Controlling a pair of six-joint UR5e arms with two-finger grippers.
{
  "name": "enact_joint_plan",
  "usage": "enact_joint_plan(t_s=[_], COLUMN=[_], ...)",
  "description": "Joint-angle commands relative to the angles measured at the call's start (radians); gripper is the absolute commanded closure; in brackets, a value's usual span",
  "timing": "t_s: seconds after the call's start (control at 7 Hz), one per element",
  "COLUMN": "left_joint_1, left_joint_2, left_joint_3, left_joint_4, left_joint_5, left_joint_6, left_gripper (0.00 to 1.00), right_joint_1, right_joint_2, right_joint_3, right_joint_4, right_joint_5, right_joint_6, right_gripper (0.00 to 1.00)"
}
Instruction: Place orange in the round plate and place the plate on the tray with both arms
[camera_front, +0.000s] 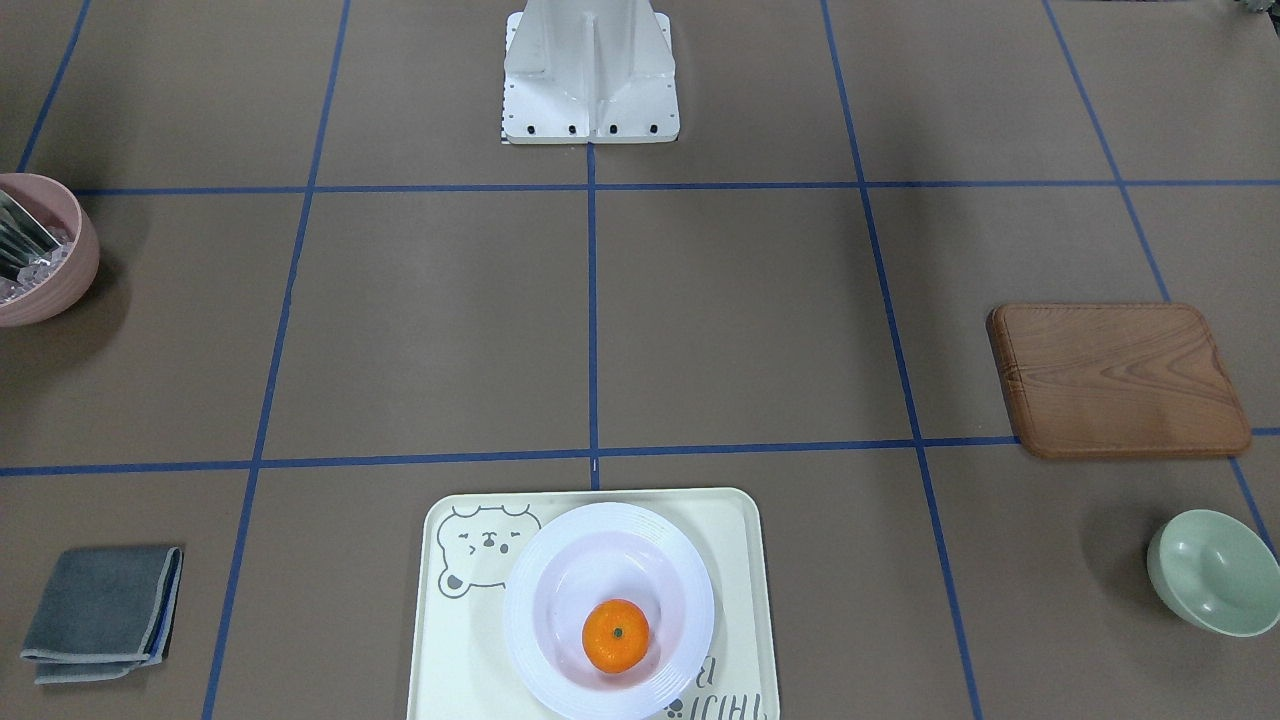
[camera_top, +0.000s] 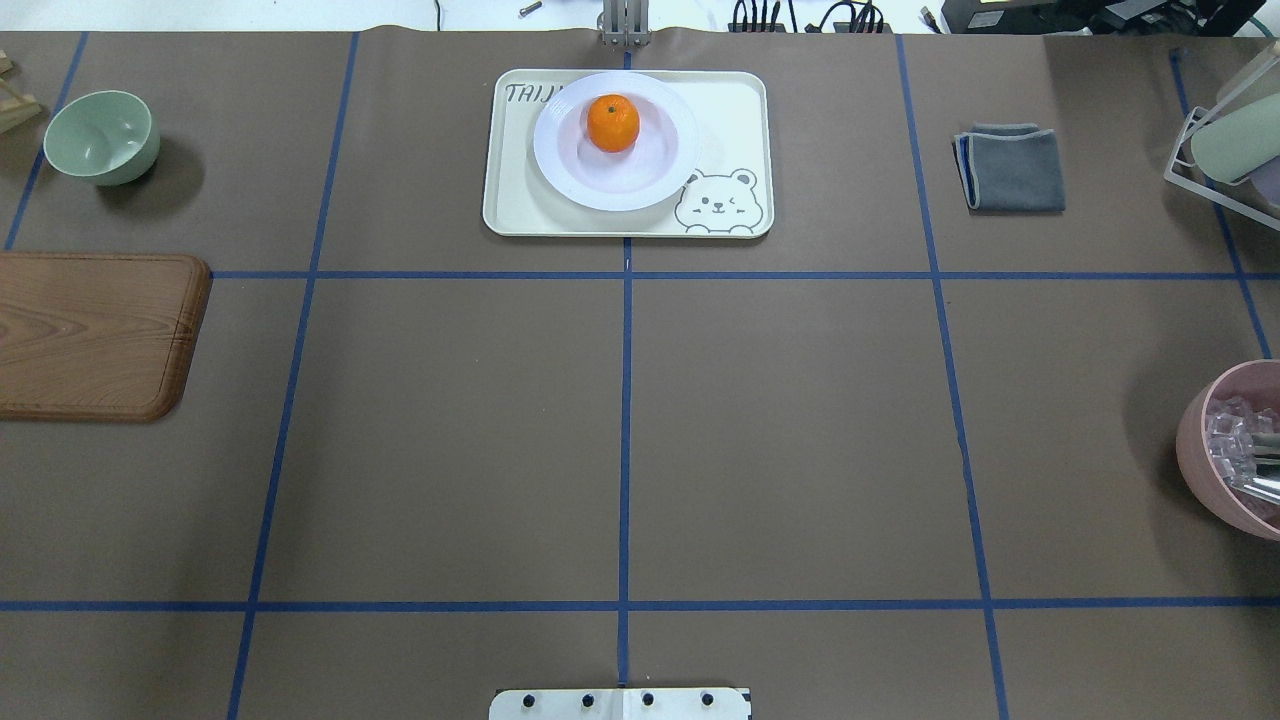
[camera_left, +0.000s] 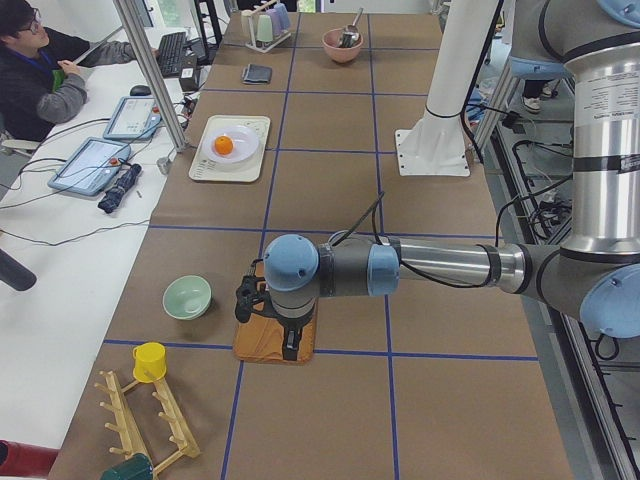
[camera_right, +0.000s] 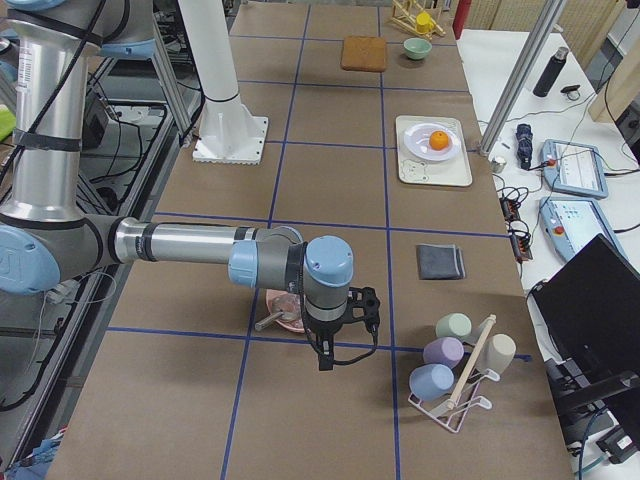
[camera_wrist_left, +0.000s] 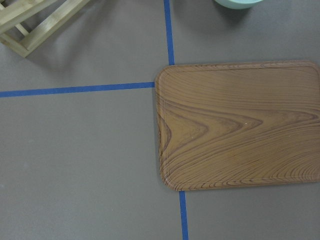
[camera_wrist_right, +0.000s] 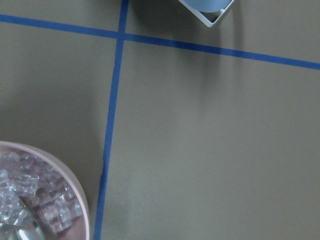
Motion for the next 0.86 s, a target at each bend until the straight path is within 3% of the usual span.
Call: enact_joint_plan(t_s=[0.0,0.71], left_joint_1=[-0.004,-0.005], left_joint_2=[0.008,0.031], left_joint_3=[-0.002,-0.016], left_joint_4=[-0.002,-0.007], left_joint_5=[0.007,0.007], left_joint_6=[0.007,0.008], left_gripper=[0.02,0.02], right_joint_1=[0.0,0.0], right_joint_2=[-0.002,-0.008], right_joint_3=[0.0,-0.012], right_joint_4=[0.0,0.002], right_joint_5=[0.047,0.052], right_joint_6=[0.0,-0.005], right_gripper=[0.0,0.0])
